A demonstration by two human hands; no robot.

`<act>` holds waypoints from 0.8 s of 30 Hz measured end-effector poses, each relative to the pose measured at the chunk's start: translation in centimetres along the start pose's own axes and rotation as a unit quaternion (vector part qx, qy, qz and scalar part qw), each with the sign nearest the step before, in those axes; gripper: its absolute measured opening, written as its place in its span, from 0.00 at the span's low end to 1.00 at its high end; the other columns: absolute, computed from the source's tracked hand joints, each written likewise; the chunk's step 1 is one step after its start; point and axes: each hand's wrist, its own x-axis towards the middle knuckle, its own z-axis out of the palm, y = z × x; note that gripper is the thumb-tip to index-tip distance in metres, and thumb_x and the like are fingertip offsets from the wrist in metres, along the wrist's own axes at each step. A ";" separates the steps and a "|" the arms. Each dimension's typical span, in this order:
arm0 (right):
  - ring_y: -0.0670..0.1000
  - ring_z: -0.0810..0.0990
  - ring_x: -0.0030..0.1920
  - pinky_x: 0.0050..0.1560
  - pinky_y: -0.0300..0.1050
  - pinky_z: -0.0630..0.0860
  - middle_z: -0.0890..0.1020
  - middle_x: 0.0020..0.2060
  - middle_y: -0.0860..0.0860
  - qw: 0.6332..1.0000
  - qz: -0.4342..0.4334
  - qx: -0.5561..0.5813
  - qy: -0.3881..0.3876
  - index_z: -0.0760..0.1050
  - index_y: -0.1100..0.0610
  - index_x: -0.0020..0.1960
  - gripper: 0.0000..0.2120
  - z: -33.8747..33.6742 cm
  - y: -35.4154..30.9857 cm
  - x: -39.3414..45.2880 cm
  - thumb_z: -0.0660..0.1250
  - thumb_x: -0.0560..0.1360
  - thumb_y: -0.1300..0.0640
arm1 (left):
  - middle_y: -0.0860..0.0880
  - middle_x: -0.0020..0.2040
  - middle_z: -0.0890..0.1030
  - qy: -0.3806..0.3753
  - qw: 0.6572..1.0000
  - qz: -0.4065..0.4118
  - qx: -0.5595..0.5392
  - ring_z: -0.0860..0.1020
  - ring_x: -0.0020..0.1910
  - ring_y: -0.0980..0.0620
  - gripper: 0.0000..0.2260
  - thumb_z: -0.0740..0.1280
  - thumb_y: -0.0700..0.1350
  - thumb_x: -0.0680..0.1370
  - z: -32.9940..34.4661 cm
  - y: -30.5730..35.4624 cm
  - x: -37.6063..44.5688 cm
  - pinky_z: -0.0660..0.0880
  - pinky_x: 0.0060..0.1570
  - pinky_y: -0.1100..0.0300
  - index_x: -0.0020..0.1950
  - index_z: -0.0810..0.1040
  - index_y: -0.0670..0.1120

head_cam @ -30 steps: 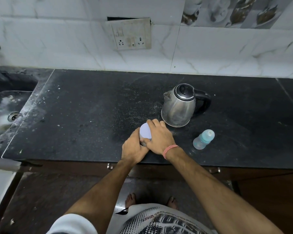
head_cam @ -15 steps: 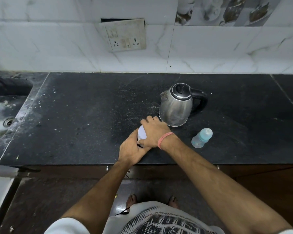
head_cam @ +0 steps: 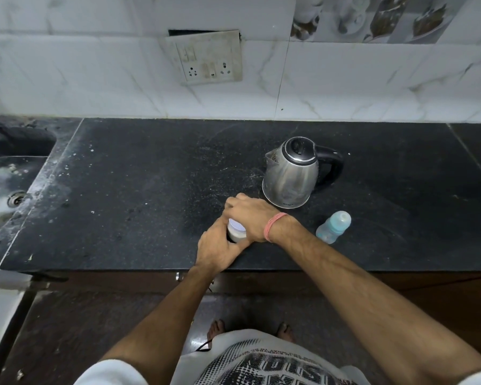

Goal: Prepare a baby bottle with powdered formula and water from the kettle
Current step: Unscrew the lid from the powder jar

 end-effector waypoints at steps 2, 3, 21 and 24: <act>0.52 0.72 0.64 0.56 0.52 0.80 0.76 0.65 0.47 1.000 -0.004 0.008 0.002 0.80 0.49 0.68 0.28 0.1 -0.1 -0.1 0.84 0.70 0.58 | 0.60 0.58 0.84 0.001 1.000 -0.002 -0.005 0.85 0.58 0.52 0.32 0.80 0.70 0.74 0.1 0.1 0.0 0.81 0.57 0.50 0.71 0.78 0.54; 0.52 0.72 0.64 0.56 0.52 0.80 0.76 0.64 0.47 1.000 -0.007 0.009 0.002 0.81 0.48 0.66 0.27 0.0 -0.1 -0.1 0.84 0.69 0.58 | 0.60 0.57 0.84 0.000 1.000 -0.004 -0.012 0.85 0.58 0.53 0.31 0.80 0.69 0.74 0.2 0.0 -0.1 0.81 0.57 0.51 0.70 0.78 0.54; 0.52 0.72 0.61 0.56 0.51 0.78 0.77 0.63 0.46 0.997 0.032 0.063 0.030 0.75 0.45 0.71 0.31 0.8 1.5 -0.8 0.81 0.70 0.50 | 0.61 0.66 0.86 0.010 0.999 0.010 -0.053 0.84 0.65 0.55 0.35 0.79 0.71 0.72 0.4 -0.2 -0.3 0.80 0.70 0.39 0.75 0.76 0.62; 0.52 0.71 0.63 0.59 0.53 0.79 0.77 0.64 0.45 0.997 0.005 0.069 0.028 0.76 0.45 0.69 0.34 0.3 1.8 -1.0 0.82 0.67 0.60 | 0.62 0.67 0.85 0.011 0.998 0.012 -0.055 0.84 0.67 0.56 0.37 0.79 0.73 0.71 0.6 -0.3 -0.3 0.80 0.71 0.38 0.76 0.75 0.63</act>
